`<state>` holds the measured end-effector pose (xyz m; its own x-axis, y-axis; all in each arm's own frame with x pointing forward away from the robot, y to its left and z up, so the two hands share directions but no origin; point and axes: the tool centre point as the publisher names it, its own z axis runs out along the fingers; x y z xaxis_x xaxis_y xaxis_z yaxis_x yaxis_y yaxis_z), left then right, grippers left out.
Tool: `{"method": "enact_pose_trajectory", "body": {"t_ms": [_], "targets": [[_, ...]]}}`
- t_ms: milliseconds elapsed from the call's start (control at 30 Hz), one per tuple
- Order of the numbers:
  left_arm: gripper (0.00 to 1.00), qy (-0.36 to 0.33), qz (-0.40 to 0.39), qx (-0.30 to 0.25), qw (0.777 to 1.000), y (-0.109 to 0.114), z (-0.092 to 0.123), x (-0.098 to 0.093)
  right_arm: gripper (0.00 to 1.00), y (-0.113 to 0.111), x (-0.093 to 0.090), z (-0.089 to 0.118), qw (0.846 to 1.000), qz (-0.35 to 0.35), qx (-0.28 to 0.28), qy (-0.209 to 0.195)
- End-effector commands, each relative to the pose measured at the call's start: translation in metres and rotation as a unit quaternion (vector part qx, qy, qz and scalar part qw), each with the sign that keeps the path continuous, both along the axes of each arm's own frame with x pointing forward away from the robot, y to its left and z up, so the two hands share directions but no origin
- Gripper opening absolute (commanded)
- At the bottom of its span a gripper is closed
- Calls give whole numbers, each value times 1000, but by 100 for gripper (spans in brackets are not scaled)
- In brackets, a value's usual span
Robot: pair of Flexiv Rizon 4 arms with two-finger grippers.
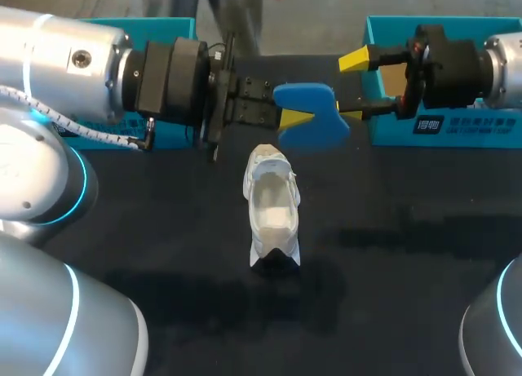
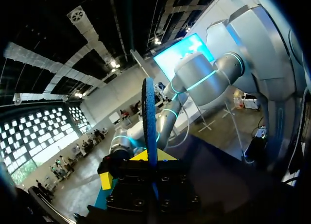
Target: Take the shoe out of the shoebox, open the shoe tongue, remove and reinsert the insole, then place the shoe into the shoebox
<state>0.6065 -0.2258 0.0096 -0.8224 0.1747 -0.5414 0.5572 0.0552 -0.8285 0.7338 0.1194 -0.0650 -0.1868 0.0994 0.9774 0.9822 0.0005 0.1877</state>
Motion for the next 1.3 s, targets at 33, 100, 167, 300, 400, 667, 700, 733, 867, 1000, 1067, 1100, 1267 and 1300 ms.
{"method": "enact_pose_trajectory", "body": {"t_ms": [33, 100, 167, 300, 400, 667, 700, 733, 867, 1000, 1067, 1100, 1267, 1300], "targets": [[0, -1, 2, -3, 1000, 2, -3, -3, 100, 2, 0, -1, 1000, -1, 0, 0], [0, -13, 7, -4, 1000, 3, -5, 0, 100, 2, 0, -1, 1000, -1, 0, 0], [0, -70, 1, 3, 998, 7, -10, 5, 100, 2, 0, -1, 1000, -1, 0, 0], [0, -130, -10, 10, 991, 16, -19, 14, 100, 2, 0, -1, 1000, -1, 0, 0], [0, -195, -23, 16, 980, 21, -28, 21, 100, 2, 0, -1, 1000, -1, 0, 0], [0, -351, -75, 47, 932, 30, -50, 39, 100, 2, 0, -1, 1000, -1, 0, 0], [0, -347, -65, 45, 934, 30, -52, 41, 100, 2, 0, -1, 1000, -1, 0, 0], [0, -366, -67, 43, 927, 31, -52, 43, 100, 2, 0, -1, 1000, -1, 0, 0], [0, -430, -67, 45, 899, 33, -57, 55, 100, 2, 0, -1, 1000, -1, 0, 0], [0, -463, -50, 41, 884, 34, -61, 66, 100, 2, 0, -1, 1000, -1, 0, 0], [0, -474, -45, 33, 879, 34, -61, 68, 100, 2, 0, -1, 1000, -1, 0, 0], [0, -490, -47, 31, 870, 33, -62, 71, 100, 2, 0, -1, 1000, -1, 0, 0], [0, -507, -37, 29, 860, 29, -69, 79, 100, 4, 2, -2, 1000, 0, -1, 7], [0, -509, -38, 29, 859, 28, -70, 80, 100, 5, 2, -3, 1000, 0, -1, 11]]}}
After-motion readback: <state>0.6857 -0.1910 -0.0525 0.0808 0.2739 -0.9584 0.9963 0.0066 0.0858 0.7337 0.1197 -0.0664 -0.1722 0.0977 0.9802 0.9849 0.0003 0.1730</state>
